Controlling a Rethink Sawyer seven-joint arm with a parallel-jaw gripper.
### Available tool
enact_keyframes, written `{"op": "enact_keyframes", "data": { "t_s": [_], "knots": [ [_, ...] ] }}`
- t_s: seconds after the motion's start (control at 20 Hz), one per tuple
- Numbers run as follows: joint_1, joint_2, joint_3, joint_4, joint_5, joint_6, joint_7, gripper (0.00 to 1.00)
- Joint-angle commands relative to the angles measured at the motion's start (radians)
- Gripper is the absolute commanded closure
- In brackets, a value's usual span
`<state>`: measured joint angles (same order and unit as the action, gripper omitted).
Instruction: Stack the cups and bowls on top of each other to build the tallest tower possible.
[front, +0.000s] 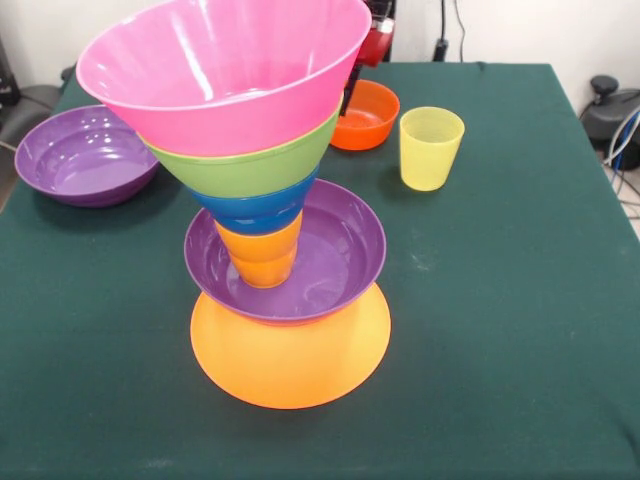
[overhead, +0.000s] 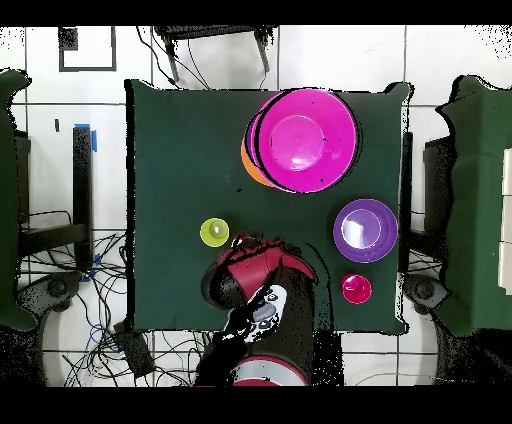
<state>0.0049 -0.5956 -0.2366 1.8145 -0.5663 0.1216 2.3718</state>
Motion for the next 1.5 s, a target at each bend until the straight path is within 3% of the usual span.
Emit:
{"op": "enact_keyframes", "data": {
  "t_s": [0.05,0.45,1.1,1.5],
  "knots": [
    [-0.046,0.073,0.112,0.0,-0.131,0.016,-0.116,0.0],
    [-0.103,0.165,0.116,-0.061,-0.223,-0.044,-0.092,0.0],
    [-0.255,0.136,0.227,-0.075,-0.337,0.006,-0.144,0.0],
    [-0.29,0.173,0.25,-0.124,-0.394,-0.008,-0.127,0.0]
  ]
}}
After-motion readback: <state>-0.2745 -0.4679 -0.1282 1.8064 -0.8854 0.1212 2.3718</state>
